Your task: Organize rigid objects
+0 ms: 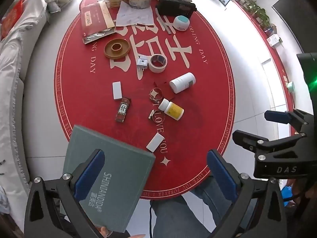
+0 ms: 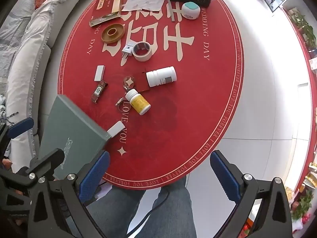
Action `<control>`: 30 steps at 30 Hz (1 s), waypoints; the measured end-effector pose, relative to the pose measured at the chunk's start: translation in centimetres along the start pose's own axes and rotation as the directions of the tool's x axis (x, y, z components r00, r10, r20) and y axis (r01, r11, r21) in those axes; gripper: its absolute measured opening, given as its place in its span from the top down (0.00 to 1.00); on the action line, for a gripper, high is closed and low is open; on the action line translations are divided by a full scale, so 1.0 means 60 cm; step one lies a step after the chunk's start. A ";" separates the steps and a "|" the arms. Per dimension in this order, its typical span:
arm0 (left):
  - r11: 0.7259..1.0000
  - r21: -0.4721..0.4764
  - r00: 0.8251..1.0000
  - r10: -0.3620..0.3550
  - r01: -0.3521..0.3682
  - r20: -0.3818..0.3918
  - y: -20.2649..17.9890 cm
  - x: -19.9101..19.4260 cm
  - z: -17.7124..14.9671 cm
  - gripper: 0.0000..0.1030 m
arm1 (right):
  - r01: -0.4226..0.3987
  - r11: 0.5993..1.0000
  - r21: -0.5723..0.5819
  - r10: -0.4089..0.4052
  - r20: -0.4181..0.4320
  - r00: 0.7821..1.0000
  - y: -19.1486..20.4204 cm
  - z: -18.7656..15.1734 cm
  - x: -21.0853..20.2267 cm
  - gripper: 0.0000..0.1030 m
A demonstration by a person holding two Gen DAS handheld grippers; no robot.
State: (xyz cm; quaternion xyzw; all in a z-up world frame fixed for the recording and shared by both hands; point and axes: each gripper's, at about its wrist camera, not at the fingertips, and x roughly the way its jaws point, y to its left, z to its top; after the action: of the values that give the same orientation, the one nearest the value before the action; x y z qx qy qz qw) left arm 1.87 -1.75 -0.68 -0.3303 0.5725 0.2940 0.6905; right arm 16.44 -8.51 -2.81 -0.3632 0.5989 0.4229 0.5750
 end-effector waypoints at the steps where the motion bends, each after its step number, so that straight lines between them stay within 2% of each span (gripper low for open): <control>1: 1.000 -0.002 1.000 -0.001 0.001 -0.002 -0.004 0.002 -0.001 0.00 | 0.003 1.000 0.003 -0.003 -0.011 1.000 -0.002 0.005 -0.002 0.01; 2: 1.000 0.005 1.000 -0.028 0.028 -0.011 0.011 0.002 0.000 0.00 | 0.002 1.000 0.008 -0.002 -0.015 1.000 -0.001 0.003 -0.002 0.01; 15: 1.000 0.013 0.999 -0.018 0.019 -0.031 0.025 0.007 0.008 0.00 | -0.003 1.000 0.022 0.004 -0.019 1.000 -0.005 0.007 0.002 0.01; 24: 0.986 -0.161 0.998 -0.044 0.035 -0.051 0.099 0.019 0.000 0.00 | -0.004 0.999 0.048 0.006 -0.034 0.999 -0.009 0.006 0.011 0.01; 30: 0.974 -0.225 0.997 -0.046 0.032 -0.060 0.136 0.024 -0.009 0.00 | -0.004 0.998 0.065 0.008 -0.050 0.999 -0.009 -0.002 0.021 0.01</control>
State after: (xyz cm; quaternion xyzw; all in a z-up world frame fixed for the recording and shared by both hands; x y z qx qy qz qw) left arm -4.59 2.84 -3.17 -0.4264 0.5514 0.3321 0.6355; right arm 16.79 -8.76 -4.10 -0.3531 0.6276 0.3957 0.5699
